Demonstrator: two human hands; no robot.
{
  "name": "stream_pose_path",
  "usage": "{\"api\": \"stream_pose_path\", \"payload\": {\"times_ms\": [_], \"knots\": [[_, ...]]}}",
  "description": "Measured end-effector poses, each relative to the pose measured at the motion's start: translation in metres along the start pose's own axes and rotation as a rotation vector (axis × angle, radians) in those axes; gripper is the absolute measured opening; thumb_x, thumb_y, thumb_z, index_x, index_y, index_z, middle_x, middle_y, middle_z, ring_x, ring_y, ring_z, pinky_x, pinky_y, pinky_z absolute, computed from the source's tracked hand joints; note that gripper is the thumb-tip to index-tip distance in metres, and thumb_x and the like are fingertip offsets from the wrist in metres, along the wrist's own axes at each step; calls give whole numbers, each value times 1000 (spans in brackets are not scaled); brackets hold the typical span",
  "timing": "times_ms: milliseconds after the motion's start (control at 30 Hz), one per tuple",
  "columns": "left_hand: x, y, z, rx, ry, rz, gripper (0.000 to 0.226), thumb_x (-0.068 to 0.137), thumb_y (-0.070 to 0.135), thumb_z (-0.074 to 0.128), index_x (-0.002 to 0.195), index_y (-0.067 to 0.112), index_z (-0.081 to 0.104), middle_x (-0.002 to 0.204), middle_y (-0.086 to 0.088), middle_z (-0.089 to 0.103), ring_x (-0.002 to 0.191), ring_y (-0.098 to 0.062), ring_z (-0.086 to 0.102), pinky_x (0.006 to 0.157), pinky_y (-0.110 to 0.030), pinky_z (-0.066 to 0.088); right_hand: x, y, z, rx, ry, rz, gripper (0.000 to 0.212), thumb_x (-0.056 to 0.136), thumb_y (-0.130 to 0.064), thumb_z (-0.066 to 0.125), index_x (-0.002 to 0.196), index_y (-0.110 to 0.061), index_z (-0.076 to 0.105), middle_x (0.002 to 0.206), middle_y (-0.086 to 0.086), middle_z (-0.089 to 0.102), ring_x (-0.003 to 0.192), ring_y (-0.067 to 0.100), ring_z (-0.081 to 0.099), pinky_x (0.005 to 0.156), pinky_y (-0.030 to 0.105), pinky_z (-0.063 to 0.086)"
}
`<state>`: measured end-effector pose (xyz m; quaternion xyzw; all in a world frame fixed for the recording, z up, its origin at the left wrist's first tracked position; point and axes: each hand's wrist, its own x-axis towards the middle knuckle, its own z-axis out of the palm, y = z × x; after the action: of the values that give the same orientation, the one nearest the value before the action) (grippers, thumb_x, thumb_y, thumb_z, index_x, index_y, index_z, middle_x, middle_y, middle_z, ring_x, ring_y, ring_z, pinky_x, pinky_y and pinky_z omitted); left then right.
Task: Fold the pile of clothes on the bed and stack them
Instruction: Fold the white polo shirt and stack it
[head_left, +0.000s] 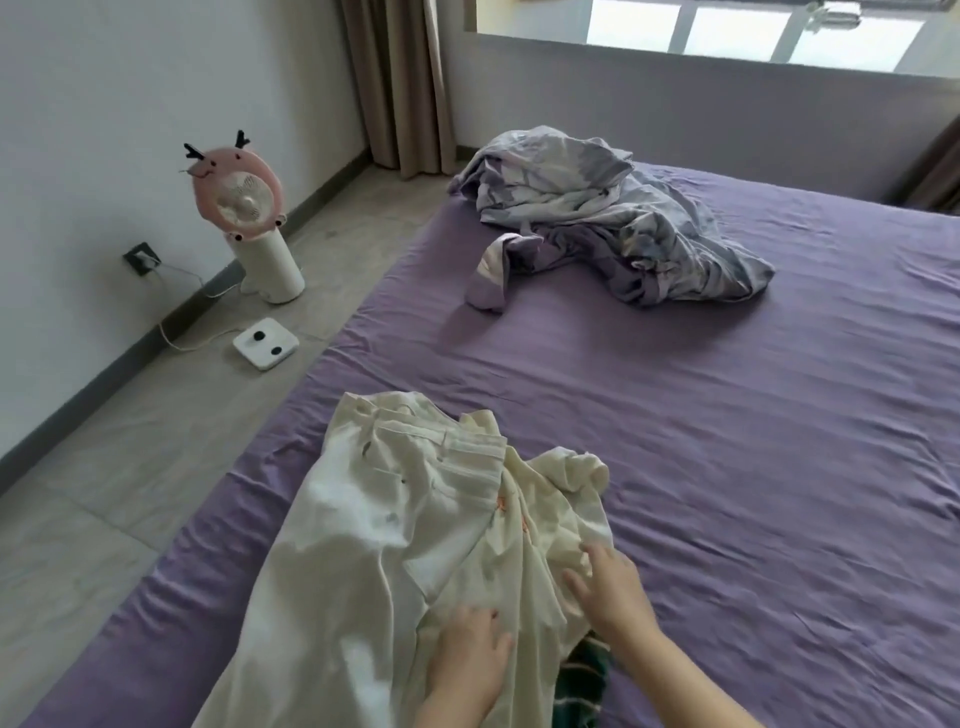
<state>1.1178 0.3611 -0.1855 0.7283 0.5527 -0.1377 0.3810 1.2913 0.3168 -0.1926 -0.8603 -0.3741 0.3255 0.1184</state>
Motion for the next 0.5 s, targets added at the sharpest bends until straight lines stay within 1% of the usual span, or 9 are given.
{"api": "stream_pose_path", "payload": {"times_ms": [67,100,133,167,233,300,367,433,500], "knots": [[16,4,15,19,-2,7,51,93,42,51,141,27,37,143,3,35,132,-17,33,108,-25,30,23,6,7,-67,-19,0,63,93,-46,53,146,-21,29,151,-5,33,145,21,17,113,36,26],[21,5,21,26,0,4,54,91,44,53,141,30,35,144,4,33,132,-17,32,108,-25,30,32,8,10,-104,-47,8,67,93,-48,53,147,-21,26,153,-5,31,146,22,13,113,38,25],[24,5,25,28,-1,0,56,90,45,54,141,32,35,145,6,31,133,-18,31,108,-25,29,39,8,13,-135,-60,22,66,91,-49,54,146,-22,28,150,-4,35,145,23,16,113,40,26],[27,5,26,17,-1,-3,56,89,47,54,140,33,36,146,7,31,133,-18,30,107,-24,28,43,8,15,-156,-54,30,59,90,-48,56,139,-23,35,143,-2,44,140,24,27,111,41,30],[30,4,25,-64,1,6,51,90,46,54,138,32,42,143,7,38,131,-15,35,107,-21,29,45,5,15,-149,-25,-8,31,89,-41,57,114,-25,53,117,-2,60,118,21,49,101,39,40],[32,7,15,-235,13,1,44,92,40,55,133,27,49,135,5,50,123,-10,46,103,-20,35,39,-3,12,94,-27,-38,12,92,-27,55,93,-19,63,96,-1,64,93,18,56,87,36,47],[31,21,-5,-503,19,-47,34,94,36,55,125,21,58,124,3,61,111,-11,56,95,-22,43,23,-22,3,522,-52,-16,18,95,-14,53,81,-12,64,79,4,63,74,17,56,72,33,46],[29,43,-31,-870,-23,-115,27,96,36,53,108,15,66,107,-3,69,99,-19,65,80,-27,52,-2,-43,-13,802,-109,-24,20,95,-8,53,84,-10,69,76,6,69,70,16,62,66,28,49],[23,65,-59,-1129,-31,-182,28,95,34,56,97,10,69,91,-7,70,81,-22,66,66,-28,52,-33,-58,-29,913,-229,-118,22,94,-4,53,89,-11,72,78,-1,74,73,7,67,67,19,50]]}}
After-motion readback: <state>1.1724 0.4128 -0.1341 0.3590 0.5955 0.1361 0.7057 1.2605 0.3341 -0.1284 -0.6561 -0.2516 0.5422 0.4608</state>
